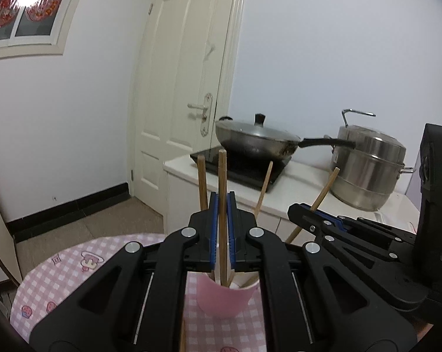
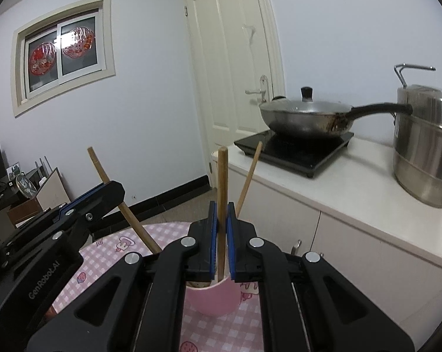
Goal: Organize utensils
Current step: 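Carry both chopsticks to the pink cup and lower them inside, then open both tools to release the chopsticks into the pink cup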
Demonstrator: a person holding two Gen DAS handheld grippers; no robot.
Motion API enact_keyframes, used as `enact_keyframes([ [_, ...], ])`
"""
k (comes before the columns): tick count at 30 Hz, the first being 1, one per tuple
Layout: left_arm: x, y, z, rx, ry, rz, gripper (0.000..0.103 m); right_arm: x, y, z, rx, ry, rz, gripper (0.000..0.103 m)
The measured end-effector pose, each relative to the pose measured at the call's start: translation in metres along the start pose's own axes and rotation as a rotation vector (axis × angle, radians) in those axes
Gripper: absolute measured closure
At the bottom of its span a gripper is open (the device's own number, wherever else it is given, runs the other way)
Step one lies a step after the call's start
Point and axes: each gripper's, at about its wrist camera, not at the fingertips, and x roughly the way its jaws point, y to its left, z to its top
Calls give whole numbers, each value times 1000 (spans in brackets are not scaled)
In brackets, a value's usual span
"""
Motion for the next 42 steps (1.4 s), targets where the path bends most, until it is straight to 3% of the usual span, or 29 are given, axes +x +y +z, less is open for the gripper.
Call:
enact_keyframes([
  [10, -4, 5, -1, -17, 58, -38, 95, -9, 1, -2, 7, 14, 0, 96],
  [14, -15, 5, 0, -17, 56, -52, 81, -17, 0, -3, 19, 8, 3, 73],
  [18, -23, 3, 2, -10, 59, -59, 79, -25, 1, -4, 30, 5, 5, 70],
  [19, -26, 3, 2, -11, 58, -60, 77, -27, 1, -4, 33, 4, 5, 69],
  [21, -32, 4, 2, -21, 52, -61, 53, -33, 1, -5, 37, 1, 4, 66],
  [30, -67, 12, -1, -24, 45, -30, 51, -60, 4, -11, 59, -7, 15, 60],
  [42, -113, 33, -15, -4, 97, -9, 40, -96, 28, -27, 57, -5, 44, 57],
])
